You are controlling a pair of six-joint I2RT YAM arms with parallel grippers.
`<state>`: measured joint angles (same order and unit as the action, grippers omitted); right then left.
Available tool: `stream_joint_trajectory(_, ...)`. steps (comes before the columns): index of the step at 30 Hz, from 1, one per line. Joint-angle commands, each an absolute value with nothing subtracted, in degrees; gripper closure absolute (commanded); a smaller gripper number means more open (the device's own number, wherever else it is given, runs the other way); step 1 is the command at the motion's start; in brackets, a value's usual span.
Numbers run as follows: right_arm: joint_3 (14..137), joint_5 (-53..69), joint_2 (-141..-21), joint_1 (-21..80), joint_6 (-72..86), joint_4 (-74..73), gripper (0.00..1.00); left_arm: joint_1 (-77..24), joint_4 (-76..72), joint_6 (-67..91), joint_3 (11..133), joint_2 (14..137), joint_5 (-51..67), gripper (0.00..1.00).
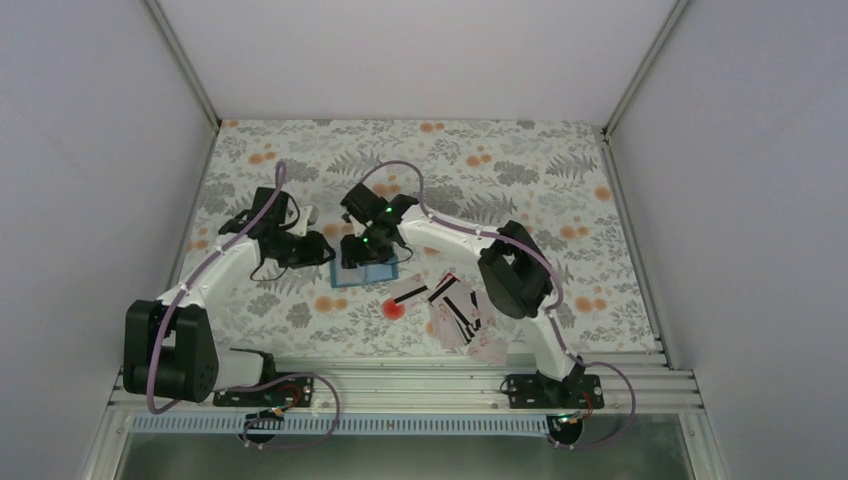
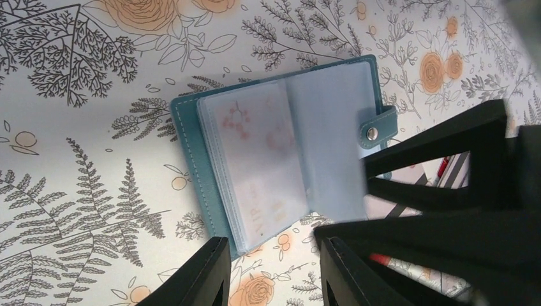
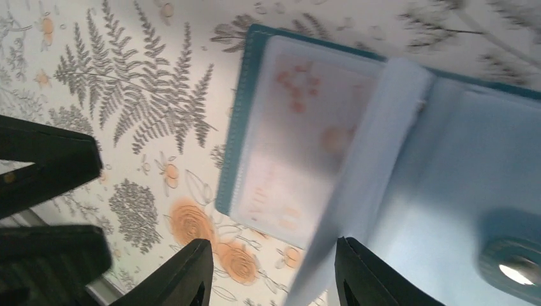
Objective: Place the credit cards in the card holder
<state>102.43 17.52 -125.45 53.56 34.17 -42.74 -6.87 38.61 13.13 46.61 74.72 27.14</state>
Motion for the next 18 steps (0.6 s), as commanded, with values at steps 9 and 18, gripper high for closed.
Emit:
stream_joint_trajectory(9,82.7,1.9,-102.4,46.8,34.1,-46.9,0.49,-7.3,38.5,12.4,50.2,72.7,31.2,0.63)
stream_joint_trajectory(18,71.8,-1.5,-92.9,45.7,41.0,-48.3,0.47,-12.3,37.1,8.0,52.4,69.9,31.9,0.62)
